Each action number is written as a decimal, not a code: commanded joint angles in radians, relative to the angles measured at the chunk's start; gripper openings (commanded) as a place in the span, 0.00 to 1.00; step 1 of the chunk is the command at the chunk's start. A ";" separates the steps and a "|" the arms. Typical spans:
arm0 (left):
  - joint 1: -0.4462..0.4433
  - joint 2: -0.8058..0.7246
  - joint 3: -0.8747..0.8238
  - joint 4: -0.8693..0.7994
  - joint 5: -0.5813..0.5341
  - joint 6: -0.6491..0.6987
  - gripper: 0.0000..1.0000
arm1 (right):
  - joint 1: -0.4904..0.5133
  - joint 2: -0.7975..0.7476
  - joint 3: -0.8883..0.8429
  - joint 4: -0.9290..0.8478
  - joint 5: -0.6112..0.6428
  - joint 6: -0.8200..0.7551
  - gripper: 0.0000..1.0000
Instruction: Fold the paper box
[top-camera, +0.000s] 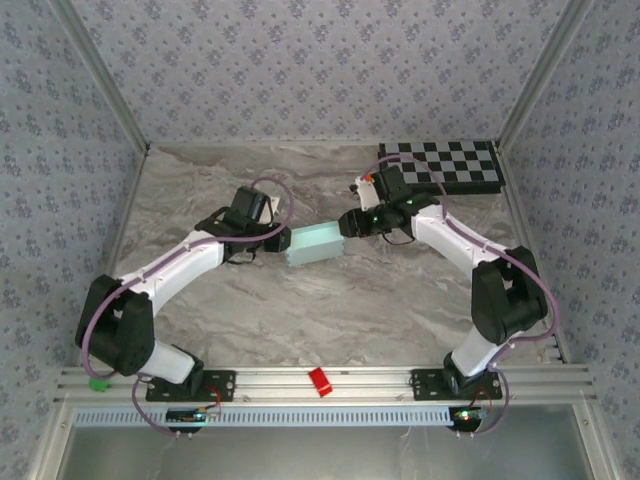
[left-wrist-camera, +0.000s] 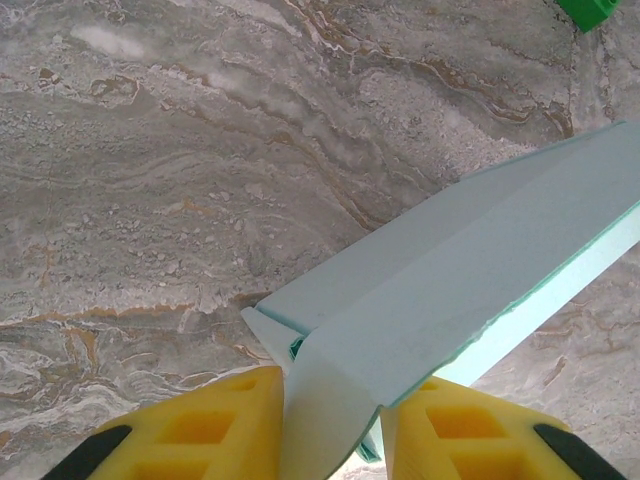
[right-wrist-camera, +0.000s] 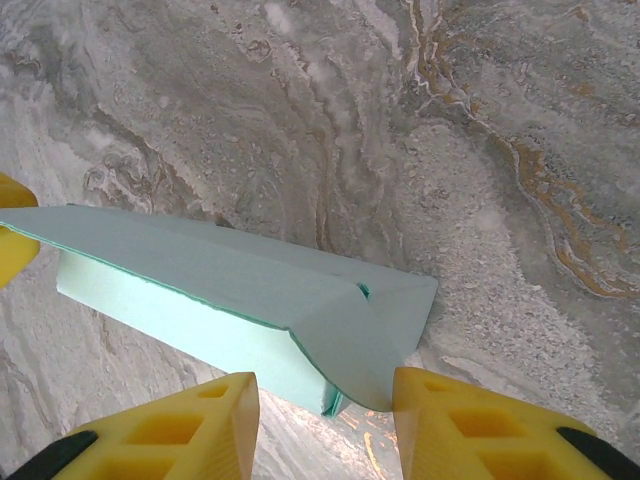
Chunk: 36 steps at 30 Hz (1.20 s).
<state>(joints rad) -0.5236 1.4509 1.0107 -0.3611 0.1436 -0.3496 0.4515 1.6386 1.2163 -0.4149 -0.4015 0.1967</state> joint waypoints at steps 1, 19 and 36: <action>0.004 0.013 0.014 0.021 0.024 -0.015 0.31 | 0.012 0.009 0.034 0.006 -0.030 0.019 0.41; 0.005 -0.045 -0.005 0.012 -0.036 -0.005 0.51 | -0.002 -0.008 0.019 -0.003 0.008 0.004 0.49; 0.004 -0.063 -0.053 0.021 -0.025 -0.025 0.44 | -0.004 0.020 0.006 0.001 -0.007 0.005 0.46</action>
<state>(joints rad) -0.5236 1.3979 0.9531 -0.3542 0.1127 -0.3649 0.4515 1.6432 1.2255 -0.4122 -0.4046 0.2096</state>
